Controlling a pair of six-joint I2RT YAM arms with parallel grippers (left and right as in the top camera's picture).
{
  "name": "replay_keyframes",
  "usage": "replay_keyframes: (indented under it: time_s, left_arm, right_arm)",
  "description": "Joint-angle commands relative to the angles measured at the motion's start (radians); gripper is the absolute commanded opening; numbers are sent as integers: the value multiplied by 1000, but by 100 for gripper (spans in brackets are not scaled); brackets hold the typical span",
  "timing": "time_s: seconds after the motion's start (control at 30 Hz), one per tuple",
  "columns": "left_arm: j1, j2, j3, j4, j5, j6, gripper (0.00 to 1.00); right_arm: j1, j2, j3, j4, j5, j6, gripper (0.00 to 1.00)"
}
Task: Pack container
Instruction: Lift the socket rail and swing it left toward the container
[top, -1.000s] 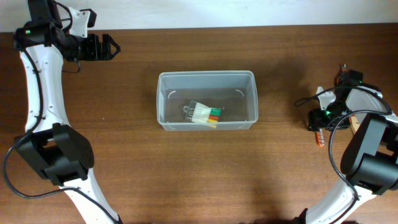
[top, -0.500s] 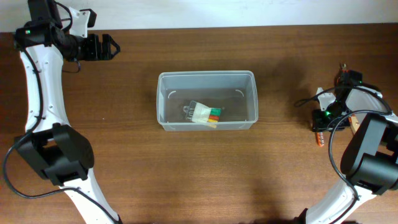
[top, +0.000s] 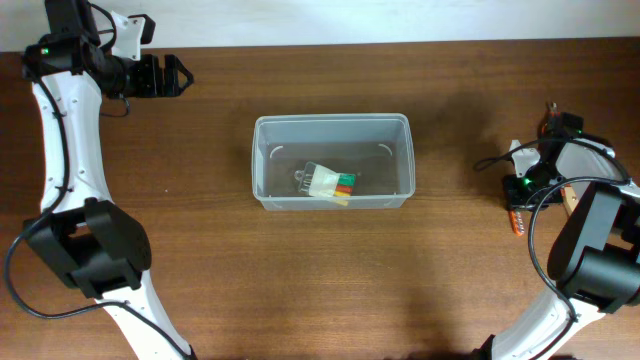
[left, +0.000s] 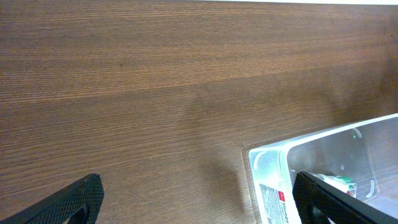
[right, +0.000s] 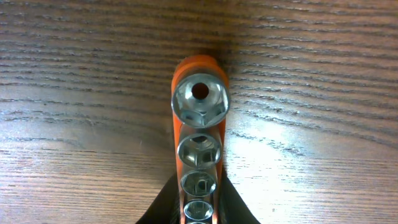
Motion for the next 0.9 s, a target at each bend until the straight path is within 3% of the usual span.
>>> replay_keyframes:
  time_s: [0.0,0.2,0.5,0.67,0.87]
  left_arm:
    - [3,-1,16,2,0,-9,99]
    - [3,-1,16,2,0,-9,99]
    - [3,-1,16,2,0,-9,99]
    - [3,-1,16,2,0,-9,99]
    - [3,-1,16,2,0,-9,99]
  right_arm:
    - [-4,30,10,3,28,10,15]
    - [-2,30,135,-97,27,10,10]
    - [52,30,552,-364,24,9,10]
    - [155,30,812,-468,24,5,11]
    - [344,29,997,-549,24,-68,11]
